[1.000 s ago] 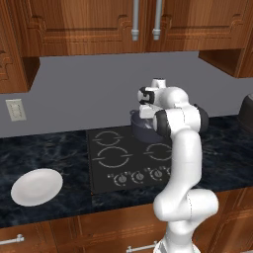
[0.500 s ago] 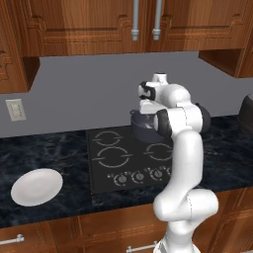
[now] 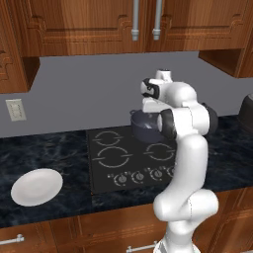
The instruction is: Retrieve the frozen meat and place it in the pot on a burner. Then turn the burner on.
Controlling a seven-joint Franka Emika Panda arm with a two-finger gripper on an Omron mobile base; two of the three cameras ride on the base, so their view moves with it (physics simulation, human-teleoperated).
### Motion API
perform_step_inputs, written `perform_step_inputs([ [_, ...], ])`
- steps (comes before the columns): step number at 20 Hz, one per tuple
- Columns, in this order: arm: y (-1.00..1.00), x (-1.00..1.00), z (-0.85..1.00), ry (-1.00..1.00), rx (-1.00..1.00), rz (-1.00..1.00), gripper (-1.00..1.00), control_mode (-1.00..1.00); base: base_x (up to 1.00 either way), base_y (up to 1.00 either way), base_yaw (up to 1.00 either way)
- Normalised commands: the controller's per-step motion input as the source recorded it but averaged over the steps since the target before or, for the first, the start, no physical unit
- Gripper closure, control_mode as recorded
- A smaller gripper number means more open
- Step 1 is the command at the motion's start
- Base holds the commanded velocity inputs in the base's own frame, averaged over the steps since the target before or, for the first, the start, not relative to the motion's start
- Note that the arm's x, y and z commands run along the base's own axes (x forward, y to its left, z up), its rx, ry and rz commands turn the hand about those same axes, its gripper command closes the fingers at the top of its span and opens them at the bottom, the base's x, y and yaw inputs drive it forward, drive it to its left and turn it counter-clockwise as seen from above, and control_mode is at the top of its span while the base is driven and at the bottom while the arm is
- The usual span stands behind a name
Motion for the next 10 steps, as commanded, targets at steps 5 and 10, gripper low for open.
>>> perform_step_inputs([
  [5,0.01,-0.73,0.01,-0.09,0.00,0.00,-1.00,-1.00,0.00,0.00,0.00],
  [10,0.04,-0.75,0.20,-0.10,-0.01,0.00,-1.00,-1.00,0.00,0.00,0.00],
])
